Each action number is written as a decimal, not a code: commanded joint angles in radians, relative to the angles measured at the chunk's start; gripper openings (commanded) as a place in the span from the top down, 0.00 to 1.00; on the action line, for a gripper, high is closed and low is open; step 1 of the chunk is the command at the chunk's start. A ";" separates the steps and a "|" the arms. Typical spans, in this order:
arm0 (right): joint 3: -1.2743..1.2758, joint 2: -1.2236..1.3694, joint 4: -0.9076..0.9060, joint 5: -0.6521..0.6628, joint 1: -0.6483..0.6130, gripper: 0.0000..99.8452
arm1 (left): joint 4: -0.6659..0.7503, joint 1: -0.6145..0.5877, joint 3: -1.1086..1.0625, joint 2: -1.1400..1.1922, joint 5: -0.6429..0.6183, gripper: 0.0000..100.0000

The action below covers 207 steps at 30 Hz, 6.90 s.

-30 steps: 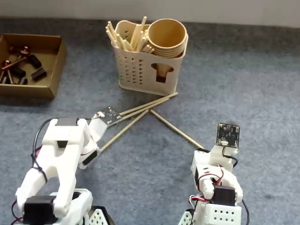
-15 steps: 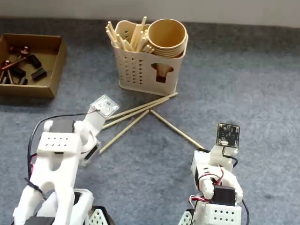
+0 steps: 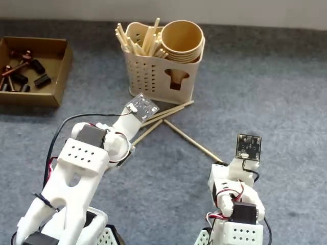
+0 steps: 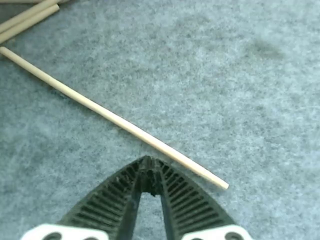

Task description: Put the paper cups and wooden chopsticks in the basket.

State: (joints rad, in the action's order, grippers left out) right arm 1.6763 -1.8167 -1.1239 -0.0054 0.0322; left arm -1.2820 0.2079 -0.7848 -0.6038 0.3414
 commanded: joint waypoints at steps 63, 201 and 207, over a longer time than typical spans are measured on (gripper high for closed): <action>0.101 0.004 0.015 0.011 0.010 0.99 | 0.132 0.059 0.625 0.964 -0.006 0.99; 0.101 0.004 0.015 0.008 0.010 0.99 | 0.942 -0.093 1.043 0.636 -0.354 0.92; 0.101 0.004 0.015 0.008 0.010 0.99 | 0.922 -0.094 1.047 0.636 -0.356 0.92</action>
State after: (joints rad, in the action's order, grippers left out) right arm 1.6763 -1.8167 -1.1239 -0.0054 0.0322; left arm -0.3429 0.1220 0.2048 0.0407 -0.0054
